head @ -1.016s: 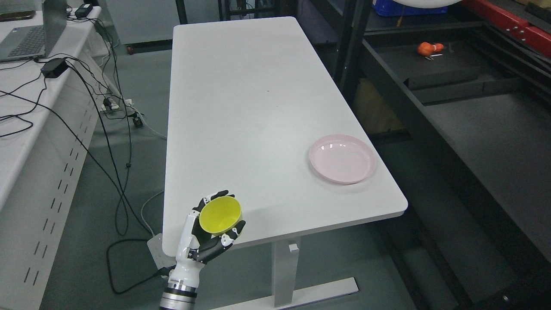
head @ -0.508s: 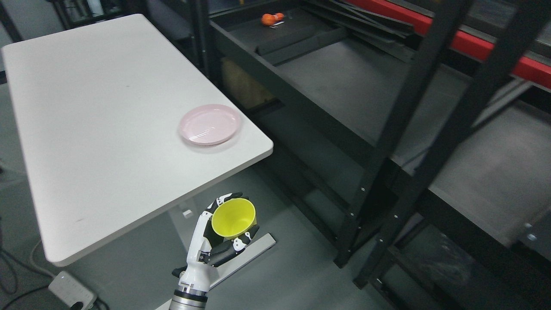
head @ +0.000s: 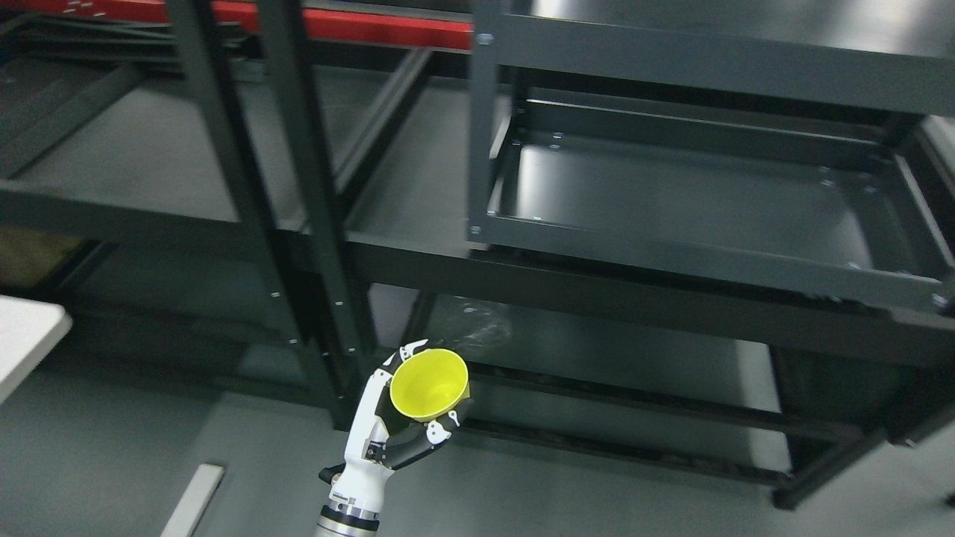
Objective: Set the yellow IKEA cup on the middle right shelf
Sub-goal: 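Hold the cup in the left hand while turning toward the shelves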
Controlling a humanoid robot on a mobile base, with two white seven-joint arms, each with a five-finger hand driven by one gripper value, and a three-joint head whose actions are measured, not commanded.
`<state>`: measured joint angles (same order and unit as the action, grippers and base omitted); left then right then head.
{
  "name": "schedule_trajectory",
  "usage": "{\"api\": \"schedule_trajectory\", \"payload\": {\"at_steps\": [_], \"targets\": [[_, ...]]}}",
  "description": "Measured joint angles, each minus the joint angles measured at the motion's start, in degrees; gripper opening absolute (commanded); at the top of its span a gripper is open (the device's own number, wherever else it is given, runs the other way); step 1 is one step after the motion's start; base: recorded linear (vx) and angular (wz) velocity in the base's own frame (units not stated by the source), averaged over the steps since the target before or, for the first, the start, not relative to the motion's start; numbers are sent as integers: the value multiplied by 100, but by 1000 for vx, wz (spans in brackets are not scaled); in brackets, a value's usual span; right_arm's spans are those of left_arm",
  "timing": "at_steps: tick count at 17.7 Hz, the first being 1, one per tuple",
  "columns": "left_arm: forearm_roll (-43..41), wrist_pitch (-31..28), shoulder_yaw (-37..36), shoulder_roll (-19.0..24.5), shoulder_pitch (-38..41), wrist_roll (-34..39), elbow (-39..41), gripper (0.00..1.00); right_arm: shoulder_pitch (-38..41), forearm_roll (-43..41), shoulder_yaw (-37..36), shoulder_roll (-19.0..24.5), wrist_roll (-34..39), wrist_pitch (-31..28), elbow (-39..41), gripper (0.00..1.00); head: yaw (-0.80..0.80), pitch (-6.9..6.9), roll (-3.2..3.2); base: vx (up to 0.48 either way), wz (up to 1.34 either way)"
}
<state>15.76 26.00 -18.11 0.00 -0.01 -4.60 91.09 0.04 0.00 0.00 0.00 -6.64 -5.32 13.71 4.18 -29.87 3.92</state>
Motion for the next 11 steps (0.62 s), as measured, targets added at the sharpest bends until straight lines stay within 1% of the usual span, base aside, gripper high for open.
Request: {"api": "schedule_trajectory", "payload": {"at_steps": [2,4,6,11], "targets": [[7,19,-75,0,-48,0,13,1,1,0,0,0,-1,0,-1,99,0,0,0,-100,-1024],[13,46,-138,0,-123,0,35,1,1,0,0,0,-1,0,-1,99,0,0,0,-72,-707],[18,56,-196,0,-217,0,90,1,-2,0,0,0,-1,0,0,99,0,1,0,-25,-323],[22,60,-303,0,-508,0,278,1,-8,0,0,0,-1,0,1,99,0,1,0,52,81]]}}
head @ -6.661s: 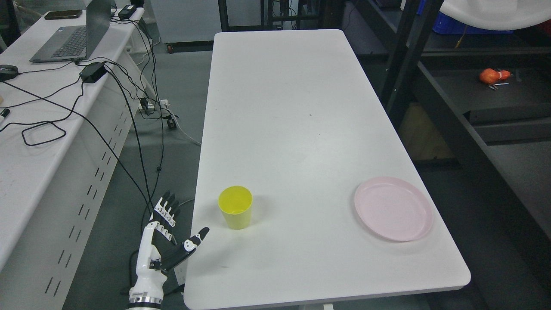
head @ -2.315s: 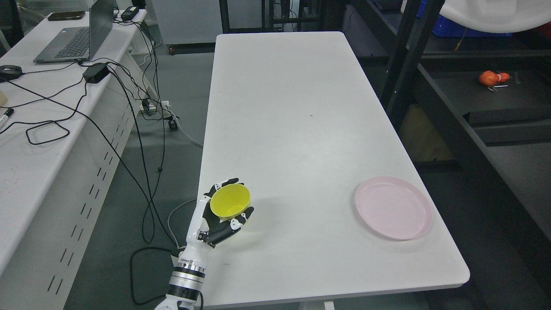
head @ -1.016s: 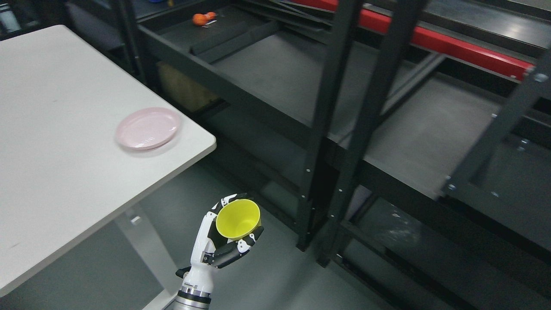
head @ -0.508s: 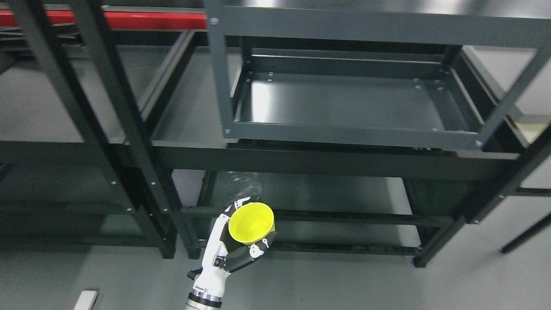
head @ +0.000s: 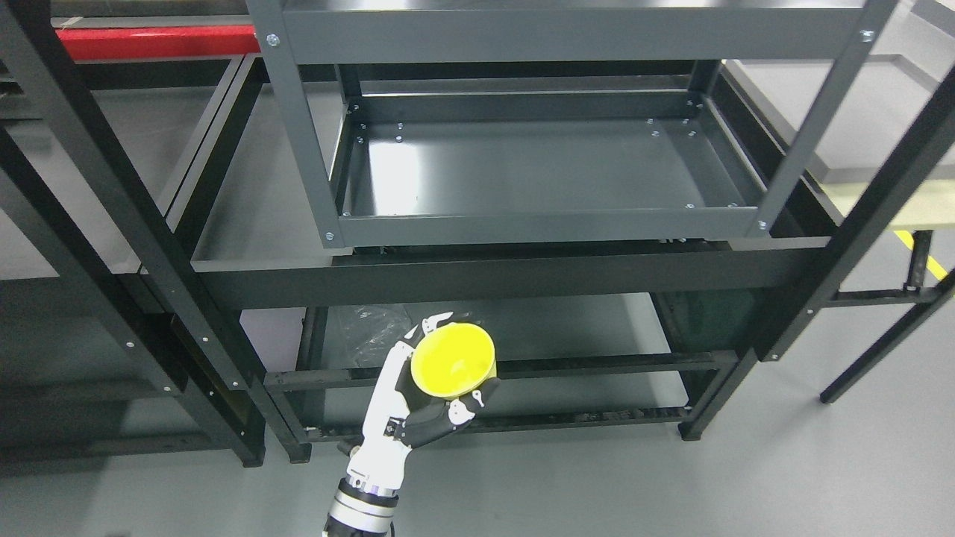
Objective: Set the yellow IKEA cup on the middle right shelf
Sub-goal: 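Hold the cup in the left hand while turning toward the shelves, then raise the cup with the left hand up onto the shelf tier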
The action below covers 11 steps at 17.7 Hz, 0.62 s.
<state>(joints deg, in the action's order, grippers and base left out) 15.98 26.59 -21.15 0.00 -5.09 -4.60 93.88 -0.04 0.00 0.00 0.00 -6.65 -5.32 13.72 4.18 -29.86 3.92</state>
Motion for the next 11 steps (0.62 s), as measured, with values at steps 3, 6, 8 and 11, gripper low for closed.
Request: {"api": "schedule_trajectory", "payload": {"at_steps": [3,6,8,11], "targets": [[1,86,-78,0,-249,-8,140,1,2,0,0,0,0,0,0,99,0,0,0,77,8],[1,263,-259,0,-630,-15,267,1,2,0,0,0,1,0,0,100,0,0,0,86,-93],[1,316,-384,0,-986,-15,345,1,5,0,0,0,1,0,-1,99,0,0,0,85,-135],[-1,353,-527,0,-1614,-16,432,1,4,0,0,0,1,0,0,99,0,0,0,117,-35]]}}
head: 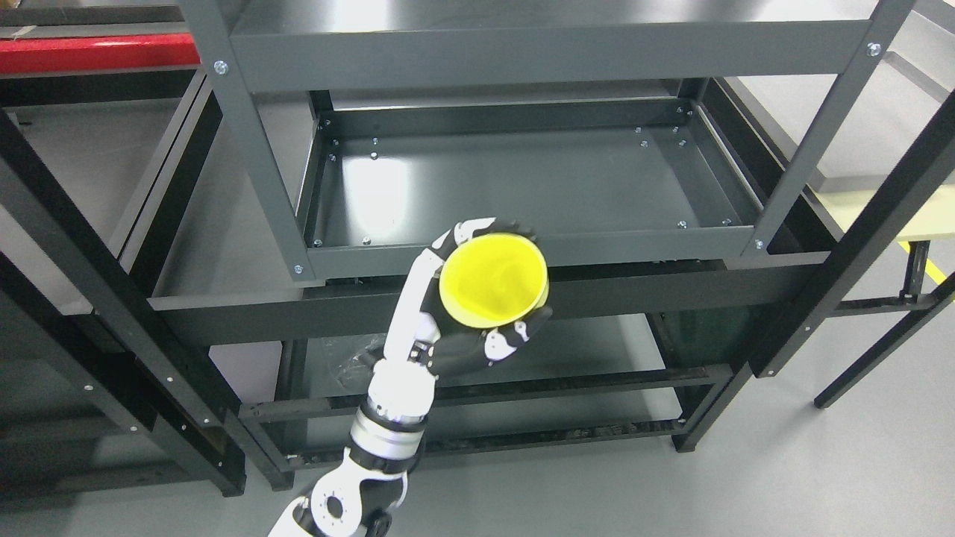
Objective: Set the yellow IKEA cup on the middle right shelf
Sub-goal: 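Raise the cup with the left hand up onto the shelf tier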
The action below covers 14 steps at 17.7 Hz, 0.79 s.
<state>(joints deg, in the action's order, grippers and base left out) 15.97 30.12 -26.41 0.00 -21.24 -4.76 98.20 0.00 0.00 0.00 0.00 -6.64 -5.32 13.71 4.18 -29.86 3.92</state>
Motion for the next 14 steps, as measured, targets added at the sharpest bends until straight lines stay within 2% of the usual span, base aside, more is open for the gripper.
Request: {"api": "schedule_trajectory", "payload": {"at_steps": [8,11,14], "targets": [[30,-162,-309,0,-1800,25,130,1,-3,0,0,0,0,1,1,99,0,0,0,196,237],[306,-600,-383,0,-2316,116,151,1,0,0,0,0,0,2,0,99,0,0,0,175,267],[952,-1258,-452,0,-2929,367,165,1,0,0,0,0,0,8,0,99,0,0,0,84,144]]}}
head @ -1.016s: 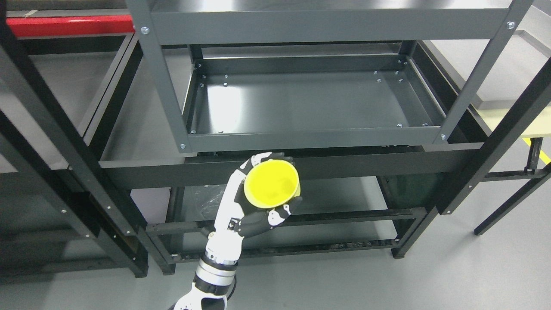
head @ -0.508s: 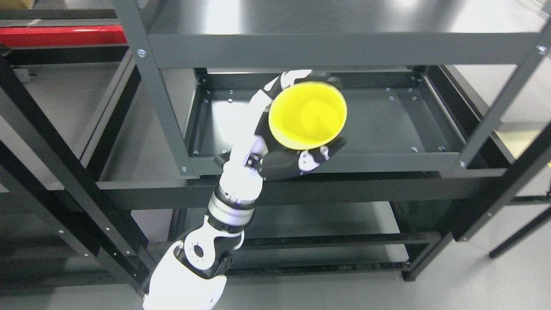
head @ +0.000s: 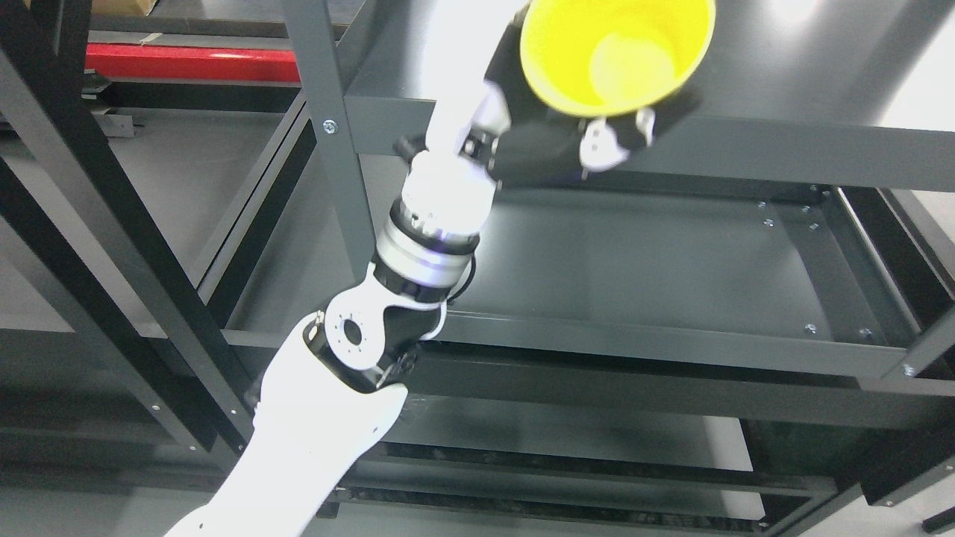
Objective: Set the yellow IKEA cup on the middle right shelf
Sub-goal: 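Raise the cup with the left hand up onto the shelf tier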
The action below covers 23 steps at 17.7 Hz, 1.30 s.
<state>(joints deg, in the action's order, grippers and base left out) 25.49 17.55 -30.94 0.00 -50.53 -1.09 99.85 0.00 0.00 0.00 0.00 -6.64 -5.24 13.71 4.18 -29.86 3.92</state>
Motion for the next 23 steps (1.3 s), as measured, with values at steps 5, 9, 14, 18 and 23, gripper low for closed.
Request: {"api": "schedule_trajectory", "payload": {"at_steps": [5,9,14,18,23], "targets": [[1044,-1654,-76,0,-656,653,-16,0,0,0,0,0,0,23,0,99,0,0,0,80,65],[1907,-3031,-151,0,-1053,1295,-160,0,0,0,0,0,0,2,0,99,0,0,0,76,73],[2578,-3858,-360,0,-1466,1535,-498,12,0,0,0,0,0,-13,1,99,0,0,0,34,52],[2671,-4091,-564,0,-1643,1561,-742,57,0,0,0,0,0,-14,1,99,0,0,0,0,0],[2176,-4441,-729,0,-1734,1533,-990,71,0,0,0,0,0,-14,1,99,0,0,0,0,0]]}}
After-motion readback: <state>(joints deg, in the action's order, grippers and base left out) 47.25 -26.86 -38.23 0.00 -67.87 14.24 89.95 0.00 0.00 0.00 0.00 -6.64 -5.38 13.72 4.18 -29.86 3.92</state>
